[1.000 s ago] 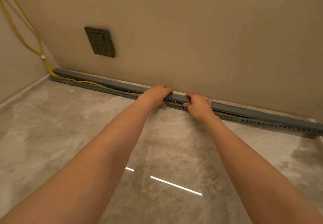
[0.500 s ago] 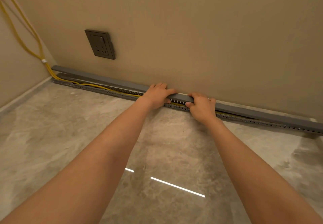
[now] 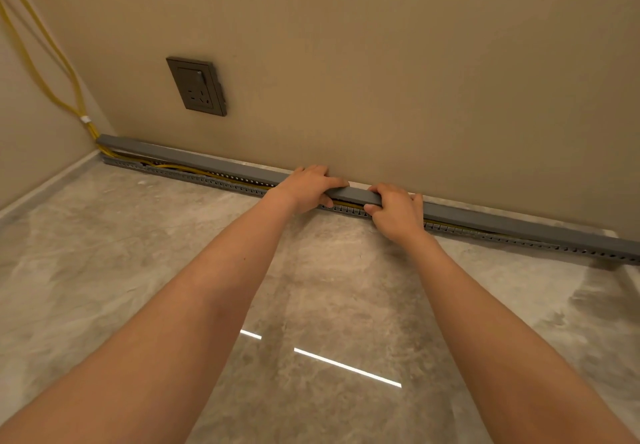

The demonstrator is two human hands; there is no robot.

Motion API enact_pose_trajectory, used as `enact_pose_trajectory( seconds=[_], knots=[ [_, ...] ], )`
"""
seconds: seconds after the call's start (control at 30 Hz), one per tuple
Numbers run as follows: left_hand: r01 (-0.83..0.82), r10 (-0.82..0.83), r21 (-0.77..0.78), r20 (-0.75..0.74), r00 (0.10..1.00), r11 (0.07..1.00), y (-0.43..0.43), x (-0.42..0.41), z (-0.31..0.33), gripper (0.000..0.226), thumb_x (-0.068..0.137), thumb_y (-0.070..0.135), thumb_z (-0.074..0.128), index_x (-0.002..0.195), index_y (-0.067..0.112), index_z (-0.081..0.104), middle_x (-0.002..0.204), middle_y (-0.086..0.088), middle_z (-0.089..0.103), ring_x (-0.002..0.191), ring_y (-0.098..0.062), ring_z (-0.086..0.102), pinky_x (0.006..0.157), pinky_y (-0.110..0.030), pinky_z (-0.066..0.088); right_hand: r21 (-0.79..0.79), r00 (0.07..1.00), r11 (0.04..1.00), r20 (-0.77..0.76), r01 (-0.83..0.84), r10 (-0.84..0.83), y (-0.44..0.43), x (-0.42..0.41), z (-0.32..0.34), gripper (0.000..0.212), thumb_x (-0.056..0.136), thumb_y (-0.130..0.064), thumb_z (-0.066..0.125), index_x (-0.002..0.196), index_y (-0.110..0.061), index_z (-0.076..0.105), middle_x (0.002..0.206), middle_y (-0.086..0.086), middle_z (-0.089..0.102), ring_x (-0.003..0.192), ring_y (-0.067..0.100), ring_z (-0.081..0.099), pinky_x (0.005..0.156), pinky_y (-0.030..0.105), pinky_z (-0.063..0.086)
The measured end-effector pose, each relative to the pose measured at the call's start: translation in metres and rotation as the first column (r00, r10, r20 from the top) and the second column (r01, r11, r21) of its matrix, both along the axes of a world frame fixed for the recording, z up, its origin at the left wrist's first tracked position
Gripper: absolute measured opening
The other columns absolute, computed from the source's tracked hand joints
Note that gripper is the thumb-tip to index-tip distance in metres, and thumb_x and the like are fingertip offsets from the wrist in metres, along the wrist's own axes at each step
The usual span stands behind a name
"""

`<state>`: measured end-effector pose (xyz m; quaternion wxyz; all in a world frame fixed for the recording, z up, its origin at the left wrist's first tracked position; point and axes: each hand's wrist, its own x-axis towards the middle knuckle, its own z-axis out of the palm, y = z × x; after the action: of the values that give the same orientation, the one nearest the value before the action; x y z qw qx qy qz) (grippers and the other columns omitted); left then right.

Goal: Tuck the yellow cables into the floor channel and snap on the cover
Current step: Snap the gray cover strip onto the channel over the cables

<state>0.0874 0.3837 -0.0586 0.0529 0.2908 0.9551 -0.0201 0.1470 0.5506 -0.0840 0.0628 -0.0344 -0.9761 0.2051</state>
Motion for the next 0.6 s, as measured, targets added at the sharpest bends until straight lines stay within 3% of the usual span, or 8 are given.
enact_pose_trajectory(
  seconds=[0.27,0.43,0.6],
  knots=[
    [0.015,-0.016,0.008,0.021,1.0,1.0,-0.002,-0.004,-0.006,0.053,0.093,0.022,0.056,0.143,0.021,0.039,0.127,-0.015,0.048,0.119,-0.032,0.045,0.097,-0.037,0.037,0.011,0.999,0.999,0.04,-0.033,0.032,0.003,-0.001,-0.003,0.037,0.091,-0.028,0.055,0.127,-0.019,0.054,0.129,0.004,0.054,0.124,0.023,0.045,0.104,0.04,0.026],
    [0.032,-0.03,-0.059,0.043,0.999,0.998,-0.009,-0.004,-0.01,0.053,0.095,0.015,0.051,0.145,0.015,0.032,0.129,-0.018,0.047,0.119,-0.035,0.047,0.099,-0.041,0.042,0.053,0.996,0.997,0.07,-0.055,0.051,0.003,-0.003,-0.004,0.04,0.092,-0.028,0.053,0.13,-0.019,0.051,0.131,0.005,0.052,0.128,0.024,0.041,0.107,0.04,0.025],
    [0.047,-0.069,-0.173,-0.123,0.99,0.984,-0.008,0.002,-0.016,0.041,0.098,0.008,0.04,0.139,0.006,0.034,0.129,-0.018,0.048,0.119,-0.034,0.048,0.097,-0.042,0.044,0.121,0.987,0.989,0.142,-0.086,0.069,0.0,-0.003,-0.001,0.045,0.089,-0.034,0.055,0.13,-0.018,0.049,0.13,0.007,0.051,0.126,0.026,0.042,0.108,0.045,0.025]
  ],
)
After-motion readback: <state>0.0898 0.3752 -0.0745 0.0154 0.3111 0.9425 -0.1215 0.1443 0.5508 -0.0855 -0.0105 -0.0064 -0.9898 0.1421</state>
